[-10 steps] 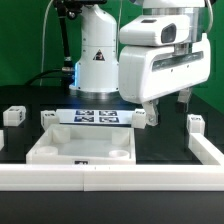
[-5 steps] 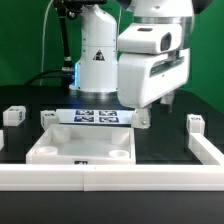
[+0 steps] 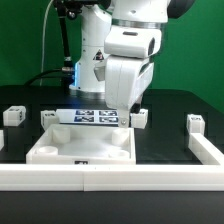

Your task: Assemble one leg

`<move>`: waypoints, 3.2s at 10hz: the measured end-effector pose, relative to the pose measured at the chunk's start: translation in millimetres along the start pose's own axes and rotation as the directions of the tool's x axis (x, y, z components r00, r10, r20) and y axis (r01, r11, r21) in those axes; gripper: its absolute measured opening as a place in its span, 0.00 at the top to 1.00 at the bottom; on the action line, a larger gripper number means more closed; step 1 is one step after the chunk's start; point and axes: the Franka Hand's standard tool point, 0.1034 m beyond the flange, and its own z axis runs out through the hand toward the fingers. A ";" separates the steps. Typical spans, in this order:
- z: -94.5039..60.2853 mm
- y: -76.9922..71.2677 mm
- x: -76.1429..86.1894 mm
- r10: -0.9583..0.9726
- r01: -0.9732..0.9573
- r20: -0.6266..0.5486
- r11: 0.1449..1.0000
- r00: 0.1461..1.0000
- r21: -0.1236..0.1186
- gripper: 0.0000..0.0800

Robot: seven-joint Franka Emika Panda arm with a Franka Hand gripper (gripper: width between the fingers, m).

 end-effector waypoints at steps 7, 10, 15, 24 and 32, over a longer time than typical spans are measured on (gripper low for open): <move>23.5 -8.7 -37.1 -0.227 0.225 -0.024 0.973 0.974 -0.058 0.19; 34.1 -17.0 -52.8 -0.206 0.205 -0.027 0.977 0.978 -0.051 0.19; 57.3 -26.4 -62.8 -0.188 0.188 -0.028 0.982 0.982 -0.009 0.19; 56.0 -24.2 -61.9 -0.188 0.188 -0.030 0.982 0.982 -0.020 0.93; 55.3 -29.3 -40.1 -0.317 0.317 -0.007 0.947 0.948 -0.049 0.92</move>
Offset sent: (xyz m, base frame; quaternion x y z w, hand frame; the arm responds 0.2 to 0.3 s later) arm -0.0111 -0.0160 -0.0143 -0.0391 0.0275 -0.1705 0.9842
